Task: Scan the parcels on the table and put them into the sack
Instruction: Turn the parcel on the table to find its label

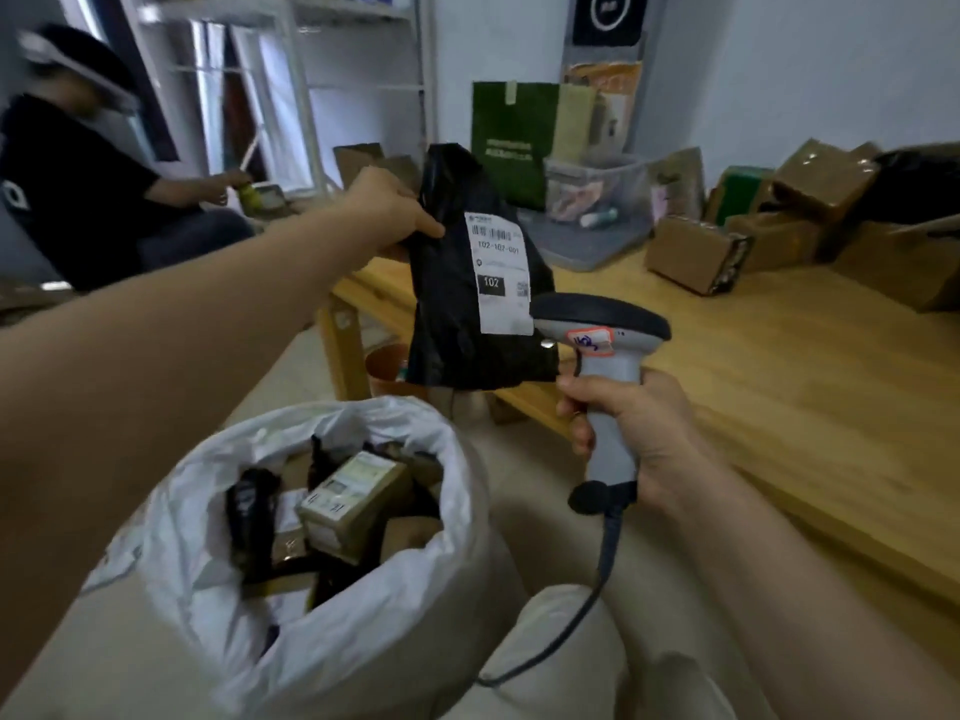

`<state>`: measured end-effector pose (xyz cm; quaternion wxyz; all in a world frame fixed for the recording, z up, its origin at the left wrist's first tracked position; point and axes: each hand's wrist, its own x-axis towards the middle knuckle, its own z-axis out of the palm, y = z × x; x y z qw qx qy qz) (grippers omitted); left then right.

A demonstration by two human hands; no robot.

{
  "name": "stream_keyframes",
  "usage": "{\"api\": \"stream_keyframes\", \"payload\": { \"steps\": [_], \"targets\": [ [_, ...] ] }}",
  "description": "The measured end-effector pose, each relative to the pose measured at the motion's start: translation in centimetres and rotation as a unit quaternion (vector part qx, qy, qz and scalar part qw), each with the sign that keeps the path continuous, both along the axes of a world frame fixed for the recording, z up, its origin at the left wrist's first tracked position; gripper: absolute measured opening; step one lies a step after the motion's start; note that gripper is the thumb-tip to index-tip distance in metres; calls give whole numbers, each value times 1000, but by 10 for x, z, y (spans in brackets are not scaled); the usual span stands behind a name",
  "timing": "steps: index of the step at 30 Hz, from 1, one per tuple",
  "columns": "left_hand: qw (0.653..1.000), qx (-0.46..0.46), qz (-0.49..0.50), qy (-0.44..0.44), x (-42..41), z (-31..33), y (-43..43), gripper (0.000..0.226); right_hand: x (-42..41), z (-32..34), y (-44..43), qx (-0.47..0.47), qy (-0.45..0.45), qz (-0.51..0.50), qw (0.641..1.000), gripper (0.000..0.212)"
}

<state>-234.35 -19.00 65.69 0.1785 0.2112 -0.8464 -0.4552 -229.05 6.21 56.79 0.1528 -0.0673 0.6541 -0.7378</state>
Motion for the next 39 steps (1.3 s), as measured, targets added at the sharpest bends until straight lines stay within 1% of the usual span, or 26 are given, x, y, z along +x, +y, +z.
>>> {"api": "stream_keyframes", "payload": {
  "steps": [2, 4, 7, 9, 11, 12, 14, 16, 17, 19, 21, 22, 23, 24, 25, 26, 27, 28, 30, 32, 35, 37, 39],
  "targets": [
    [999, 12, 38, -12, 16, -15, -33, 17, 4, -12, -23, 16, -17, 27, 999, 8],
    [997, -13, 59, -39, 30, -29, -61, 13, 5, -24, -43, 34, -30, 45, 998, 10],
    [981, -144, 69, -107, 46, -59, -94, 13, 3, -42, -63, 59, -45, 66, 995, 8],
    [955, -242, 75, -154, 54, -82, -106, 8, 0, -52, -70, 69, -56, 72, 993, 6],
    [926, -310, 63, -206, 57, -109, -112, 10, -2, -58, -74, 73, -72, 72, 992, 10],
    [917, -317, 47, -239, 58, -124, -113, 10, -4, -60, -75, 75, -80, 68, 992, 13],
    [911, -283, -1, -300, 57, -155, -106, 13, -7, -63, -72, 80, -93, 59, 991, 16],
    [905, -247, -63, -339, 51, -178, -90, 25, -11, -62, -66, 83, -99, 48, 990, 15],
    [906, -240, -83, -339, 44, -184, -80, 29, -13, -60, -62, 82, -98, 39, 991, 13],
    [919, -233, -106, -301, 28, -181, -57, 26, -20, -53, -49, 69, -93, 21, 993, 7],
    [939, -221, -127, -229, 8, -166, -31, 18, -29, -41, -33, 41, -97, 2, 994, 5],
    [948, -213, -138, -192, -1, -155, -16, 17, -33, -35, -24, 24, -103, -8, 994, 5],
    [953, -208, -153, -159, -11, -145, 0, 18, -38, -29, -15, 6, -110, -21, 994, 5],
    [954, -204, -165, -142, -23, -136, 18, 12, -43, -22, -4, -15, -118, -37, 992, 6],
    [954, -208, -173, -128, -35, -126, 38, 16, -49, -16, 7, -41, -129, -52, 989, 5],
    [953, -214, -178, -120, -49, -117, 59, 33, -55, -9, 20, -72, -139, -64, 986, 4],
    [949, -225, -190, -112, -61, -109, 81, 45, -62, -2, 34, -106, -148, -72, 981, 5],
    [945, -234, -205, -98, -74, -103, 102, 51, -69, 5, 49, -141, -154, -81, 975, 5],
    [936, -245, -243, -73, -97, -92, 145, 54, -84, 19, 82, -200, -156, -105, 962, 8],
    [927, -241, -282, -53, -118, -85, 188, 54, -99, 29, 117, -240, -151, -137, 949, 12],
    [917, -231, -322, -45, -154, -81, 240, 55, -121, 38, 163, -264, -146, -182, 936, 13],
    [910, -263, -318, -40, -182, -82, 262, 54, -137, 39, 186, -266, -148, -206, 930, 11],
    [903, -310, -297, -25, -214, -84, 274, 47, -157, 39, 202, -264, -150, -214, 928, 9]
  ]
}}
